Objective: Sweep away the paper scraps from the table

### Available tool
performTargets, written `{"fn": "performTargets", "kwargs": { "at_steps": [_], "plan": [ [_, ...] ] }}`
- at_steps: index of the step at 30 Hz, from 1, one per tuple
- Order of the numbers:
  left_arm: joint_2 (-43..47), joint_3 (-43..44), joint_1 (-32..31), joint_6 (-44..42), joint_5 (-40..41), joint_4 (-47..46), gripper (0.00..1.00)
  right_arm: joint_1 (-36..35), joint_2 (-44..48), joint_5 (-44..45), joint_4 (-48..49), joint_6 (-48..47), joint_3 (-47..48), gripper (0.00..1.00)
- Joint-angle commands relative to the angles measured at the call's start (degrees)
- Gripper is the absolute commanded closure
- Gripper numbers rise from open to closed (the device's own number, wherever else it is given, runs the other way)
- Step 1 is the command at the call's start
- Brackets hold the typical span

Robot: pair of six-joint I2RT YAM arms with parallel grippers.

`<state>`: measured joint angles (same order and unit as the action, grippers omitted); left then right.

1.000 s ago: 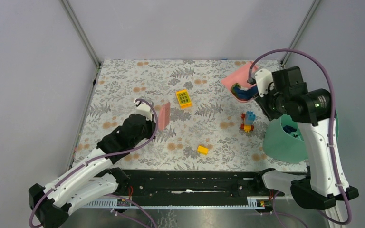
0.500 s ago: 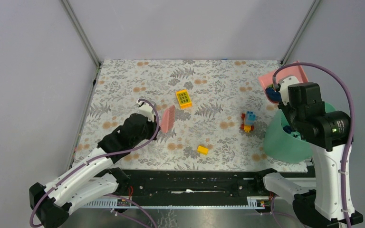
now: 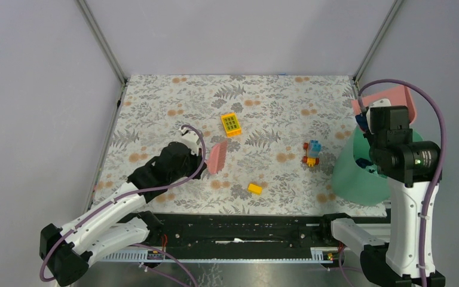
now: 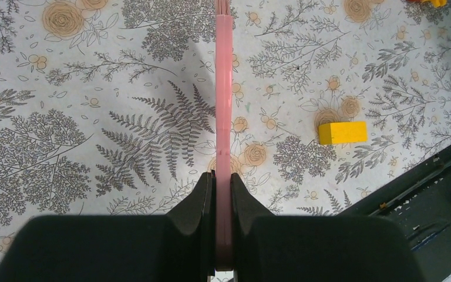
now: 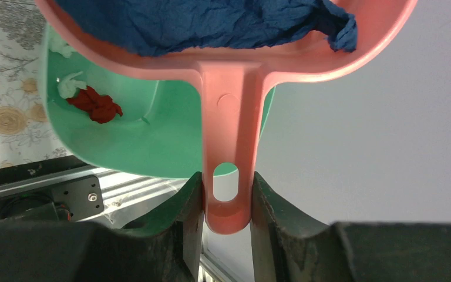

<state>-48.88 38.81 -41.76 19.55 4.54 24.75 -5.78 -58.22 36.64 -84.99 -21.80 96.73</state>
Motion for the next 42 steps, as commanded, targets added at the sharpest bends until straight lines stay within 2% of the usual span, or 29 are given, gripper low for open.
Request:
{"fn": "performTargets", "kwargs": {
  "at_steps": [1, 7, 11, 14, 27, 29, 32, 36, 38, 40, 42],
  "plan": [
    [0.6, 0.9, 0.3, 0.2, -1.1, -2.7, 1.00, 2.9, -3.3, 2.3, 0.4, -2.7, 2.7, 1.00],
    [0.9, 0.7, 0.3, 0.1, -1.4, -2.6, 1.00, 11.7, -10.0, -1.6, 0.4, -10.3, 9.2, 1.00],
    [1.1, 0.7, 0.4, -0.1, -0.5, -2.3, 1.00, 19.4, -12.6, -4.0, 0.4, -17.3, 9.8, 1.00],
    [1.3, 0.6, 0.3, -0.1, -0.3, -2.3, 1.00, 22.2, -11.8, -3.9, 0.4, -23.1, 9.2, 1.00],
    [0.9, 0.6, 0.3, -0.2, 0.1, -2.0, 1.00, 23.1, -4.4, 6.9, 0.4, -52.9, -0.9, 1.00],
    [0.9, 0.6, 0.3, -0.2, 0.1, -1.9, 1.00, 23.1, -5.3, 9.6, 0.5, -59.3, 1.0, 1.00],
    [0.7, 0.7, 0.3, -0.2, 0.2, -1.9, 1.00, 23.1, -10.2, 10.6, 3.2, -68.4, 9.4, 1.00],
    [0.6, 0.6, 0.3, -0.3, 0.4, -1.8, 1.00, 23.1, -13.7, 13.6, 1.4, -70.4, 13.4, 1.00],
    [0.6, 0.7, 0.3, -0.2, 1.0, -1.6, 1.00, 23.1, -12.6, 13.1, 1.3, -71.0, 11.4, 1.00],
    [0.6, 0.6, 0.3, -0.2, 1.6, -1.6, 1.00, 23.1, -9.6, 13.6, 0.5, -71.1, 4.0, 1.00],
    [0.5, 0.6, 0.3, -0.2, 1.6, -1.5, 1.00, 23.1, -4.9, 14.4, 2.1, -76.5, -1.0, 1.00]
  ]
}}
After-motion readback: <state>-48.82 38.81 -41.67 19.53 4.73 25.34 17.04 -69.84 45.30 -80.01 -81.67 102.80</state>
